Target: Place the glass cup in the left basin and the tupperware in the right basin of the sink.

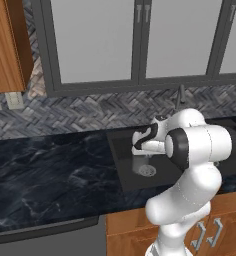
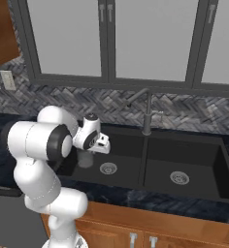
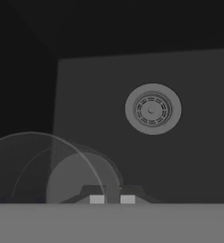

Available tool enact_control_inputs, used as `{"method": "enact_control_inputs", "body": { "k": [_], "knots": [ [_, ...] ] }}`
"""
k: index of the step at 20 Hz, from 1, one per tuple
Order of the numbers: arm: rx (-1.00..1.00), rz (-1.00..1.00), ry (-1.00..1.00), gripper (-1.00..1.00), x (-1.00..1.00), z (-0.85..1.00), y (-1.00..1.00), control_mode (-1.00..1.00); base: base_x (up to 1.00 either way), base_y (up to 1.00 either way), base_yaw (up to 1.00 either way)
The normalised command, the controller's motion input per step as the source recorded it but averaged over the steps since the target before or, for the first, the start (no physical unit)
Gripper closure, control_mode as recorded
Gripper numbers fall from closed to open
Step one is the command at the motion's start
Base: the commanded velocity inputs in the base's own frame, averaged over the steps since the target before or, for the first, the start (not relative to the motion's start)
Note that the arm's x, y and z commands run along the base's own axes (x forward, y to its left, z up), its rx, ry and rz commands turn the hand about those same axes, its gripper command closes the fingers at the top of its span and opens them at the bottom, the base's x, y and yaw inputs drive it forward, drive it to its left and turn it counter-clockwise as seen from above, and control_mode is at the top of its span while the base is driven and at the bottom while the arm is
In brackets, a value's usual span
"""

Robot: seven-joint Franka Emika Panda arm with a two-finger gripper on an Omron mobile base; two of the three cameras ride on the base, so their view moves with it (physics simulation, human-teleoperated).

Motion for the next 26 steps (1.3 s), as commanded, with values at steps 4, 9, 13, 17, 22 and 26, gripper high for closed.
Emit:
{"method": "enact_control_inputs", "body": {
  "k": [4,9,13,17,22,26],
  "knots": [
    [0.0,0.0,0.0,1.0,0.16,-0.36,-0.01,-1.0,0.0,0.0,0.0],
    [0.0,0.0,0.0,1.0,0.17,-0.34,0.0,-1.0,0.0,0.0,0.0],
    [0.0,0.0,0.0,1.0,0.11,-0.35,0.0,-1.0,0.0,0.0,0.0],
    [0.0,0.0,0.0,1.0,0.1,-0.29,0.0,-1.0,0.0,0.0,0.0],
    [0.0,0.0,0.0,1.0,0.07,-0.24,0.0,-1.0,0.0,0.0,0.0],
    [0.0,0.0,0.0,1.0,0.01,-0.18,0.0,-1.0,0.0,0.0,0.0]
  ]
}}
